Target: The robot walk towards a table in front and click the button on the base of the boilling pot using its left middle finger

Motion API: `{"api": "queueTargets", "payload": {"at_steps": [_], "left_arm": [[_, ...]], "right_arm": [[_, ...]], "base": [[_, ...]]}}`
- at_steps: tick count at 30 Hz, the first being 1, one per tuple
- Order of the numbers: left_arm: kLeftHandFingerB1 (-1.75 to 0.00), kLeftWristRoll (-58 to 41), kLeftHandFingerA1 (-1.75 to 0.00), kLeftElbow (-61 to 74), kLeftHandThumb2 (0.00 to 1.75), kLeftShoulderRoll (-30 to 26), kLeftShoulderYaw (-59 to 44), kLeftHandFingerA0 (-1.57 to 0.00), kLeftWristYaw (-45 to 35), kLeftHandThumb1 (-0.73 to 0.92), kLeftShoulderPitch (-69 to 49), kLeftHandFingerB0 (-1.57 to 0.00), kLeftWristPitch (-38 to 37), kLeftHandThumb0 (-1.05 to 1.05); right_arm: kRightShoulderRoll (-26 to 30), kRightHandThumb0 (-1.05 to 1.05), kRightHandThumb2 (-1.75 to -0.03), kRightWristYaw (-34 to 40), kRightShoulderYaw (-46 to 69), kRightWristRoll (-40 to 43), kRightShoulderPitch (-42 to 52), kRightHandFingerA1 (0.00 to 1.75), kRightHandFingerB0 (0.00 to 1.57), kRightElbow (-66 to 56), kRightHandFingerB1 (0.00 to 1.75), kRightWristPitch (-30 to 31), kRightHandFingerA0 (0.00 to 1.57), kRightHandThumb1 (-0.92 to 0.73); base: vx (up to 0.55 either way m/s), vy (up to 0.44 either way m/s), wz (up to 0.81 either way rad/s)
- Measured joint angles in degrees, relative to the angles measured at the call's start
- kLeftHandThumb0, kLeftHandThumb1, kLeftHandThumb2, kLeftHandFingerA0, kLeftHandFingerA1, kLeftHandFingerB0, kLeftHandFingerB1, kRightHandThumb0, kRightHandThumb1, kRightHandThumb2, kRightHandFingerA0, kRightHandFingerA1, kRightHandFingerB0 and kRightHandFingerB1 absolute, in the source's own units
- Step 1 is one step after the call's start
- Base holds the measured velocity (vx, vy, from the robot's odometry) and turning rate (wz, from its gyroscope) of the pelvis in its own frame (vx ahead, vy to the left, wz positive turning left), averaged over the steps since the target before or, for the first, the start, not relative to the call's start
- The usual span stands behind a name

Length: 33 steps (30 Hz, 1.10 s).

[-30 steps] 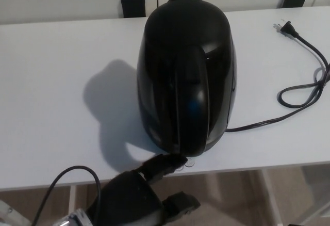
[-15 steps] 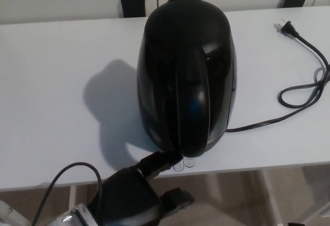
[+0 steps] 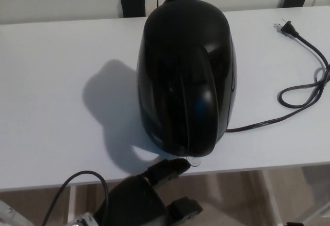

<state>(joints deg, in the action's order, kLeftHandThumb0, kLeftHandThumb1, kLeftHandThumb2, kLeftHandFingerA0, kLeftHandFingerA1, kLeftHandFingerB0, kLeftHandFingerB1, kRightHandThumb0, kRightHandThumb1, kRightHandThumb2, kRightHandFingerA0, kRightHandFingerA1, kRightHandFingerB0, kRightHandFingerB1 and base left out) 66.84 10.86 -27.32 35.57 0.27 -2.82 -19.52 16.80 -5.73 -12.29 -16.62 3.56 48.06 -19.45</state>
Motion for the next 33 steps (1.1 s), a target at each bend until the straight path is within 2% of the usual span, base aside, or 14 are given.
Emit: {"api": "queueTargets", "payload": {"at_steps": [15,18,23,26,28,33], "left_arm": [[-0.3,0.62,-0.33,4.08,0.67,-0.95,-0.22,-0.32,-0.61,0.88,-2.0,-0.3,-0.06,-0.69],[-0.3,0.52,-0.32,5.31,0.67,-1.81,-0.35,-0.32,-0.48,0.88,-2.72,-0.3,-0.33,-0.7],[-0.3,0.52,-0.33,8.54,0.67,-2.46,-0.33,-0.33,-0.81,0.87,-3.96,-0.3,-0.7,-0.7],[-0.3,0.51,-0.33,9.04,0.67,-2.43,-0.26,-0.33,-0.89,0.87,-4.13,-0.3,-0.71,-0.7],[-0.3,0.52,-0.32,9.03,0.67,-2.31,-0.23,-0.32,-0.88,0.86,-4.1,-0.29,-0.71,-0.7],[-0.3,0.53,-0.32,8.79,0.67,-1.69,-0.15,-0.32,-0.89,0.87,-3.2,-0.29,-0.71,-0.69]], "right_arm": [[0.16,-0.3,-0.56,-0.07,-0.47,-0.98,0.02,0.42,0.47,-1.44,0.39,2.17,0.6,-0.54],[0.18,-0.3,-0.56,-0.13,-0.49,-1.06,0.0,0.45,0.48,-1.41,0.4,2.47,0.64,-0.53],[0.19,-0.31,-0.56,-0.52,-0.45,-1.0,0.0,0.46,0.53,-1.36,0.41,2.5,0.66,-0.55],[0.19,-0.32,-0.56,-0.84,-0.46,-1.02,0.0,0.45,0.52,-1.32,0.41,2.61,0.66,-0.55],[0.19,-0.34,-0.56,-1.05,-0.48,-1.04,-0.01,0.43,0.48,-1.33,0.39,2.75,0.6,-0.55],[0.41,-0.32,-0.56,-1.49,-0.53,-1.05,-0.01,0.43,0.48,-1.6,0.39,2.77,0.61,-0.54]], "base": [[0.0,0.0,0.0],[0.0,0.0,0.0],[0.0,0.0,0.0],[0.0,0.0,0.0],[0.0,0.0,0.0],[0.0,0.0,0.0]]}}
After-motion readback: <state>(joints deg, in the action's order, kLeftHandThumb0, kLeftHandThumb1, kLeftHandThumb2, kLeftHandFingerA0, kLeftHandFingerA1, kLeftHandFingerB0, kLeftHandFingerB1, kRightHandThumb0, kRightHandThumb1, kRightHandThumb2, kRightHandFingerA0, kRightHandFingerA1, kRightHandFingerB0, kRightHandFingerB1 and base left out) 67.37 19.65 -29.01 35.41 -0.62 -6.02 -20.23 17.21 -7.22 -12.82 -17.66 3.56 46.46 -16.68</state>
